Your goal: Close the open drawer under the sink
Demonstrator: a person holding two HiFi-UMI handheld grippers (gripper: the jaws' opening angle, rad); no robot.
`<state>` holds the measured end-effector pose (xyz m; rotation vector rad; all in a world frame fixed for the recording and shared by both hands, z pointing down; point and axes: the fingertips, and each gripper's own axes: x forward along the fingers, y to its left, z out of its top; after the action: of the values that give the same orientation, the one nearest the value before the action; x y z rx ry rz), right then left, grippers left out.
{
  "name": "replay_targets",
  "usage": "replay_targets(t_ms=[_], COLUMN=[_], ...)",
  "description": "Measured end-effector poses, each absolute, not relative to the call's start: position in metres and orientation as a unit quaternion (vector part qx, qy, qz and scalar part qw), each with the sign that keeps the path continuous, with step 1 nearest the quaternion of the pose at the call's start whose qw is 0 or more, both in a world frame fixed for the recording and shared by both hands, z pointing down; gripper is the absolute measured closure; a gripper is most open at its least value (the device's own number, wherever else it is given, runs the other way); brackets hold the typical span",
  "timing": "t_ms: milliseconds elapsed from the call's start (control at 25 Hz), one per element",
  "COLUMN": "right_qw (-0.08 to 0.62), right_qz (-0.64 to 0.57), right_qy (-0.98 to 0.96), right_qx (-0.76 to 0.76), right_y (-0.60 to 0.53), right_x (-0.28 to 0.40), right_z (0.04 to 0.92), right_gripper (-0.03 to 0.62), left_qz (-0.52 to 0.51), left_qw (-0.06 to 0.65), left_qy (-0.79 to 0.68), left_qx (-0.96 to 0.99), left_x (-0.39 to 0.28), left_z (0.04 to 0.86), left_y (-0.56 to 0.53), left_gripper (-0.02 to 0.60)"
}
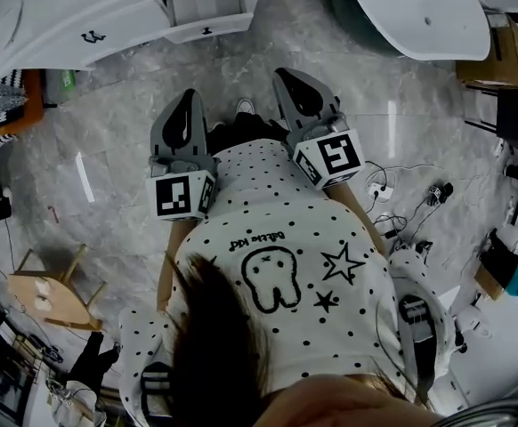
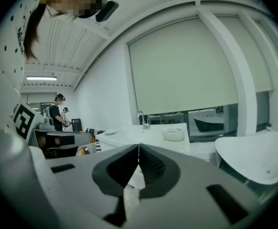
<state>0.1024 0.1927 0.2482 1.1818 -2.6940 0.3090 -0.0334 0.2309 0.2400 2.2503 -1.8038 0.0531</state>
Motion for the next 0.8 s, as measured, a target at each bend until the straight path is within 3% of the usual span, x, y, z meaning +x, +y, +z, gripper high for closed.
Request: replay_targets(t_ms=[440,800], right_qw=[0.068,0.05], right_qz=[0.117,0.147], right_qy=[-0.905,-0.906], right_qx=[0.404,0.393], right_y=[0.166,0.162], right_x=[0.144,0.138], right_z=[0.243,0.246], right_gripper=[0.579,0.579], left_qz=[0.016,0.04], left_qw=[0.117,0.121], left_qy=[-0.62,-0.622], left_qx=[0.776,0.773], left_x=[0.003,-0.001], left_z=[0.226,0.229], left_y=[0.203,0.201], left_gripper=[0.575,0.575])
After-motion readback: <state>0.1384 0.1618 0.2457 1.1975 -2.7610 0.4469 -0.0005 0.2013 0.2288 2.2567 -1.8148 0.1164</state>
